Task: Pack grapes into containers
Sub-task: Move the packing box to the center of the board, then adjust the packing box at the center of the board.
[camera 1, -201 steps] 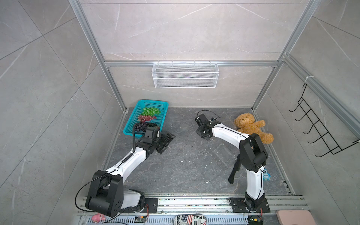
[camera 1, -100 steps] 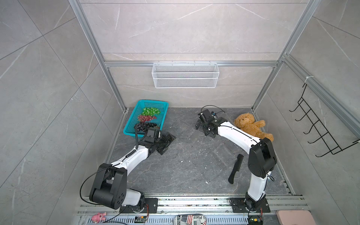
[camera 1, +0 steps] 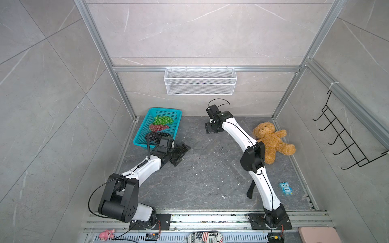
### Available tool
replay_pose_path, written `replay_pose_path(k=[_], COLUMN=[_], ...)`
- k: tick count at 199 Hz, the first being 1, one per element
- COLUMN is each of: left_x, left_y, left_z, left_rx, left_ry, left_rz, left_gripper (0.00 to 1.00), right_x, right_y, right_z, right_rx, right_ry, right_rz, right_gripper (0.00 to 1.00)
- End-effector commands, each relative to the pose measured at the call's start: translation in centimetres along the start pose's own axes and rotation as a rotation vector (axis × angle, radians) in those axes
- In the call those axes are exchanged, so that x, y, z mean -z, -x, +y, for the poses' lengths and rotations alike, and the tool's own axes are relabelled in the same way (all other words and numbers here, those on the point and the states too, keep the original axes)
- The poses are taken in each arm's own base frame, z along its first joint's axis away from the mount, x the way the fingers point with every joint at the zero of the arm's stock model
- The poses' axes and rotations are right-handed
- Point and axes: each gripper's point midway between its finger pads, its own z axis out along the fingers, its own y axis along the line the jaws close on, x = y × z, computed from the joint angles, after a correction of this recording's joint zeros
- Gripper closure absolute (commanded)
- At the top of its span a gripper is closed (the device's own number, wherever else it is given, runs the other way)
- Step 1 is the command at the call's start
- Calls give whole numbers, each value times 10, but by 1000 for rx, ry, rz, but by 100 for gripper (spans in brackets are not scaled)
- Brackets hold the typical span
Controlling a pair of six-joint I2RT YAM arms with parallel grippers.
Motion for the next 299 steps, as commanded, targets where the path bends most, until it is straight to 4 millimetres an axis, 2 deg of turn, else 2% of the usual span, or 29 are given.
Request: replay_pose_path(k=[1,24,58,61,96,112,134,157,175,193,230,260,299], left_x=[1,-5,-11,-11,-13,-15,-18,-17,-16,-14,-9,-1,13], left_y=[1,0,2,2,0,0,0,2,4,6,9,14,19], left_z=[-14,-10,-11,-11,-12,-10,-10,-14,-19,-24,-32,-36,-43], left_rx=[-32,-25,-21,-21,-25,-24,-22,-33,-44,-52,-69,-108,-203], left_ry=[-30,-25,-29,-30,-35,-31,-35,-36,-37,-41,-44,-23,24], left_rz=[19,30,37,37,42,43,48,48,47,45,40,23,7], left_gripper=[0,0,0,0,0,0,0,0,0,0,0,0,0], right_x=[-5,-11,-6,-1,8,11,13,11,10,5,4,7,5], right_y=[-24,-34,-38,-39,-56,-61,-71,-80,-87,-96,-104,-102,-101], right_z=[-4,0,5,5,4,5,8,8,6,5,11,21,21], right_rx=[86,89,72,69,54,33,-6,-75,-114,-149,-213,-248,-320], right_ry=[-21,5,43,46,69,85,109,122,117,116,142,166,195], right_rz=[110,149,147,145,159,153,145,114,91,84,14,-80,-165], right_gripper=[43,56,57,57,58,64,65,73,74,80,80,80,80])
